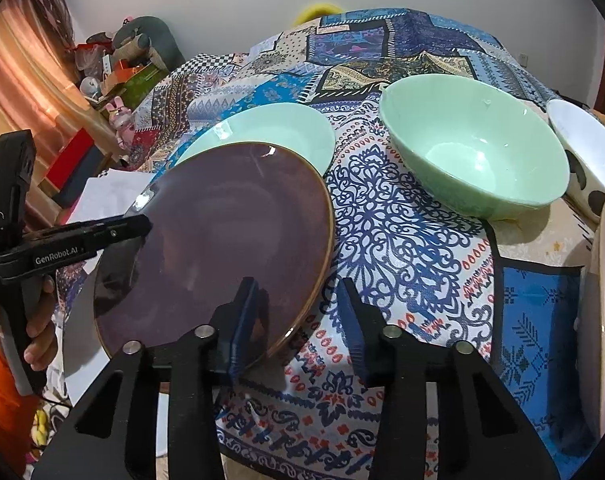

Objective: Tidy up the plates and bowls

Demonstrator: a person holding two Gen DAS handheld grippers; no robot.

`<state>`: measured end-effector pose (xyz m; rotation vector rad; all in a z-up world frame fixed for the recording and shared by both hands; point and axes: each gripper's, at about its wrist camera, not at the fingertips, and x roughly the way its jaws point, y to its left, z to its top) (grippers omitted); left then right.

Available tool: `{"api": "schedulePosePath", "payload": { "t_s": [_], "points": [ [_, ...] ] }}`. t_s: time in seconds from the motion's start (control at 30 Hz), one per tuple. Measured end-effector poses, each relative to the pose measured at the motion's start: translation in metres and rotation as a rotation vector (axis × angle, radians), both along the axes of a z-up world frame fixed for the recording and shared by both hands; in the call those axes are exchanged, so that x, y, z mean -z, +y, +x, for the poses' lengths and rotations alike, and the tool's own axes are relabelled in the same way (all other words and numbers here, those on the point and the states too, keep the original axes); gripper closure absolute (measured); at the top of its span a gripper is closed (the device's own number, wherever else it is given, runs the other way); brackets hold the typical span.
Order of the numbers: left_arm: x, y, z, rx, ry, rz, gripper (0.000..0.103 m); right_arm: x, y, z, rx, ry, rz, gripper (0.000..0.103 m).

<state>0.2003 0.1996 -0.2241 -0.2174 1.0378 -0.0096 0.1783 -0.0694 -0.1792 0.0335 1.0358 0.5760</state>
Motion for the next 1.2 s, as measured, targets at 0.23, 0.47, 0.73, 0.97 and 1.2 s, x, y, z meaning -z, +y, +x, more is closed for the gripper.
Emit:
{"api": "schedulePosePath", "payload": {
  "t_s": [0.23, 0.47, 0.73, 0.97, 1.2],
  "points": [
    [0.003, -0.007, 0.010, 0.042, 0.031, -0.039, 0.066, 0.001, 0.001, 0.003, 0.004, 0.007, 0.018, 0.079],
    [0.002, -0.008, 0.009, 0.009, 0.037, -0.040, 0.067, -0.001, 0.002, 0.002, 0.006, 0.000, 0.020, 0.079],
    [-0.004, -0.016, -0.001, -0.009, 0.037, -0.005, 0.068, -0.004, -0.007, 0.000, 0.020, 0.010, 0.038, 0.079],
    [-0.011, -0.026, -0.015, 0.001, 0.034, -0.024, 0.068, -0.016, -0.018, -0.006, 0.035, -0.011, 0.059, 0.079],
    [-0.034, -0.041, -0.034, 0.009, -0.013, -0.023, 0.068, -0.027, -0.033, -0.017, 0.054, -0.028, 0.080, 0.079]
  ]
}}
